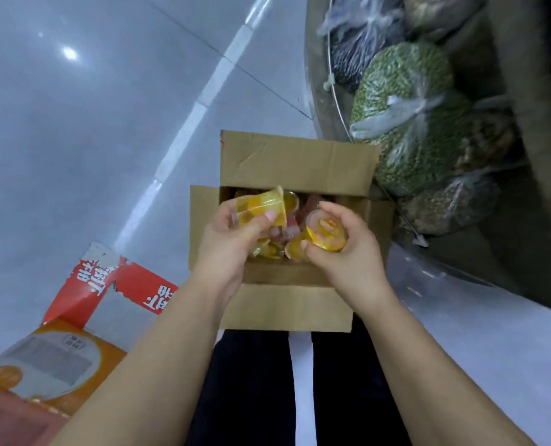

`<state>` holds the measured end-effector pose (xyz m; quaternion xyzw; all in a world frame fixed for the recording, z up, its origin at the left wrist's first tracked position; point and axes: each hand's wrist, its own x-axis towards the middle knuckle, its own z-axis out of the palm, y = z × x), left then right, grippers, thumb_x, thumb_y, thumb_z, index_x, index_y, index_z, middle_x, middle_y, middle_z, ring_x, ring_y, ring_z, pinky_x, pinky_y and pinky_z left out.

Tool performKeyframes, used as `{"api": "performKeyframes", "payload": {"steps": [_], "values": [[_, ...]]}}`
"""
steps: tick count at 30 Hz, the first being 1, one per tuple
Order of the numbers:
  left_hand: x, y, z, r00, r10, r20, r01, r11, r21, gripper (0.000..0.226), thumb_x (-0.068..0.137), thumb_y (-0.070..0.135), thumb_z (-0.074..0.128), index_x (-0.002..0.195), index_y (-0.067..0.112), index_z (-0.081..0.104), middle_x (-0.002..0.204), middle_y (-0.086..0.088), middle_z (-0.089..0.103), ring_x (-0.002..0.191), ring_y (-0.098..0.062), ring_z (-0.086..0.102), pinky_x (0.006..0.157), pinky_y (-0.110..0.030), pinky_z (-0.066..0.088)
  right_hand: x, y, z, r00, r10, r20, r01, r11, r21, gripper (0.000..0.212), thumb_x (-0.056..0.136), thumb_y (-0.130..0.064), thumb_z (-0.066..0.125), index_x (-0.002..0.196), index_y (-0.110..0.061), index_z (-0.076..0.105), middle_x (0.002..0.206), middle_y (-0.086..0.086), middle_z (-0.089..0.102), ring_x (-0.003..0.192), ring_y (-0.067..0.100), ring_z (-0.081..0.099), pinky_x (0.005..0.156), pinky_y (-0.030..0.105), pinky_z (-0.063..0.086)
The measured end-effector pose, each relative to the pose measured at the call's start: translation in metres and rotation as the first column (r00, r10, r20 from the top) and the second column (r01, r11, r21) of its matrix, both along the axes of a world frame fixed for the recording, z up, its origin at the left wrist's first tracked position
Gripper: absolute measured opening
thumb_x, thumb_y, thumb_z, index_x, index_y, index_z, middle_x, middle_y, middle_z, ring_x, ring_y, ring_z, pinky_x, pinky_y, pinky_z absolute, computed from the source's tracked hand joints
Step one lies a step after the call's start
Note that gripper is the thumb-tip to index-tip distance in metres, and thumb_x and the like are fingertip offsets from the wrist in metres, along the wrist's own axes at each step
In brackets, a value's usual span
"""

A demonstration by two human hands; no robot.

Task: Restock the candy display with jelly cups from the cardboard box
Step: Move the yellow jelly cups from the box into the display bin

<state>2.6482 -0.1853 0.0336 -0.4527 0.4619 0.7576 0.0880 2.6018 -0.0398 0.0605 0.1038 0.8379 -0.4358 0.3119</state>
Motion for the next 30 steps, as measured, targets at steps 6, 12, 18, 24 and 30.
{"api": "performKeyframes", "payload": {"steps": [6, 12, 18, 24, 30], "values": [[-0.021, -0.016, 0.184, 0.968, 0.142, -0.206, -0.101, 0.975, 0.198, 0.020, 0.080, 0.032, 0.057, 0.086, 0.015, 0.065, 0.086, -0.002, 0.068, 0.075, -0.012, 0.066, 0.066, -0.023, 0.055, -0.018, -0.014, 0.193, 0.987, 0.021, -0.157, -0.032, 0.997, -0.068, 0.060, 0.071, -0.009, 0.075, 0.125, -0.016, 0.049, 0.118, -0.001, 0.060, 0.110, 0.012, 0.055, 0.096, 0.022, 0.042], [-0.052, 0.007, 0.348, 0.845, -0.159, -0.511, 0.193, 0.981, 0.014, 0.039, 0.072, 0.045, 0.069, 0.098, 0.016, 0.067, 0.089, 0.007, 0.072, 0.081, -0.005, 0.064, 0.069, -0.019, 0.050, -0.025, 0.013, 0.364, 0.926, 0.009, -0.378, -0.069, 0.987, -0.145, 0.057, 0.070, -0.014, 0.079, 0.119, -0.024, 0.054, 0.114, -0.008, 0.059, 0.105, 0.002, 0.057, 0.087, 0.015, 0.046], [-0.097, 0.067, 0.465, 0.546, -0.518, -0.659, 0.350, 0.855, -0.382, 0.050, 0.055, 0.022, 0.082, 0.101, 0.033, 0.065, 0.099, 0.015, 0.070, 0.096, -0.004, 0.064, 0.080, -0.018, 0.049, -0.051, 0.092, 0.490, 0.751, -0.089, -0.655, 0.003, 0.991, -0.131, 0.058, 0.071, -0.014, 0.077, 0.114, -0.040, 0.049, 0.112, -0.007, 0.058, 0.108, 0.005, 0.056, 0.088, 0.019, 0.046], [-0.149, 0.143, 0.530, 0.309, -0.678, -0.667, 0.354, 0.733, -0.581, 0.053, 0.064, 0.021, 0.078, 0.097, 0.045, 0.044, 0.095, 0.023, 0.059, 0.089, 0.004, 0.057, 0.075, -0.010, 0.045, -0.072, 0.165, 0.545, 0.652, -0.223, -0.725, 0.137, 0.975, -0.176, 0.059, 0.069, -0.019, 0.075, 0.118, -0.039, 0.048, 0.115, -0.012, 0.059, 0.108, 0.005, 0.057, 0.088, 0.018, 0.045], [-0.204, 0.203, 0.552, 0.190, -0.740, -0.645, 0.439, 0.651, -0.619, 0.055, 0.074, 0.009, 0.064, 0.119, 0.026, 0.038, 0.101, 0.034, 0.055, 0.098, 0.011, 0.054, 0.082, -0.005, 0.040, -0.108, 0.220, 0.558, 0.604, -0.233, -0.762, 0.251, 0.963, -0.095, 0.064, 0.069, -0.016, 0.079, 0.122, -0.033, 0.048, 0.118, -0.010, 0.057, 0.109, 0.000, 0.053, 0.093, 0.010, 0.040]]}}
